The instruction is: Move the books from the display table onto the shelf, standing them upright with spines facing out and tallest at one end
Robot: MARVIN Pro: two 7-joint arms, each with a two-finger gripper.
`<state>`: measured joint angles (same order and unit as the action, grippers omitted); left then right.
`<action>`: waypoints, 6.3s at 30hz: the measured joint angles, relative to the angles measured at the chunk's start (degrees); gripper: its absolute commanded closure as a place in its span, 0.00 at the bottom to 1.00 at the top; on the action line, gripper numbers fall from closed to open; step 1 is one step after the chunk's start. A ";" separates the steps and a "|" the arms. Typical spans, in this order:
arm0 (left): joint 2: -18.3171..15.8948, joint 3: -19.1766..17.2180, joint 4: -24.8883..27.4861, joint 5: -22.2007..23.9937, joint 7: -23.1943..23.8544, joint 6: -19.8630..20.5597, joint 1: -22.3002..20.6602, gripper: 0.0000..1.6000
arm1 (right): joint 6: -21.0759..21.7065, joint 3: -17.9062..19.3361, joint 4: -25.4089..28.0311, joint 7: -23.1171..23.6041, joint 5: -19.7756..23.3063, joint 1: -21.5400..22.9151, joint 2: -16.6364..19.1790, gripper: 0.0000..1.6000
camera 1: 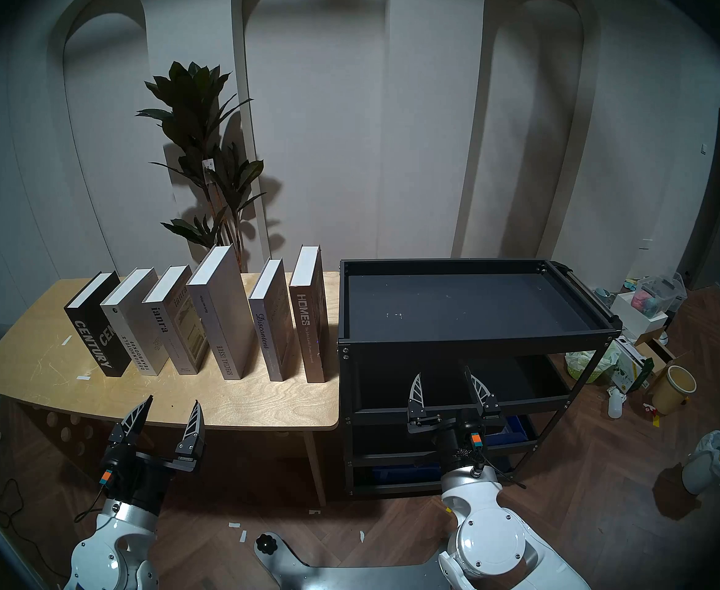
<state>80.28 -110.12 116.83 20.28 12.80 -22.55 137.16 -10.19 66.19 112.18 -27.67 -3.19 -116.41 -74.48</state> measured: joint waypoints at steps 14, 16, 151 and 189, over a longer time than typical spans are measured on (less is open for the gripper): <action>-4.64 -8.93 -6.43 3.48 0.12 1.13 -4.20 0.00 | 0.00 -0.60 -0.12 -0.90 -0.03 0.37 0.59 0.00; -5.90 -9.86 -8.12 4.60 0.63 1.92 -5.49 0.00 | 0.00 -0.68 -0.14 -1.03 -0.02 0.42 0.66 0.00; -39.50 0.57 -90.13 24.88 45.89 6.60 -58.57 0.00 | 0.01 -4.10 -0.41 -5.41 2.54 2.80 4.81 0.00; -38.34 7.77 -99.88 17.54 44.16 -3.51 -73.80 0.00 | 0.03 -5.02 -0.35 -6.59 3.25 3.36 5.95 0.00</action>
<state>41.94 -102.34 16.94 37.83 56.97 -26.06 63.37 -10.16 61.17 111.83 -34.26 0.07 -113.05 -68.54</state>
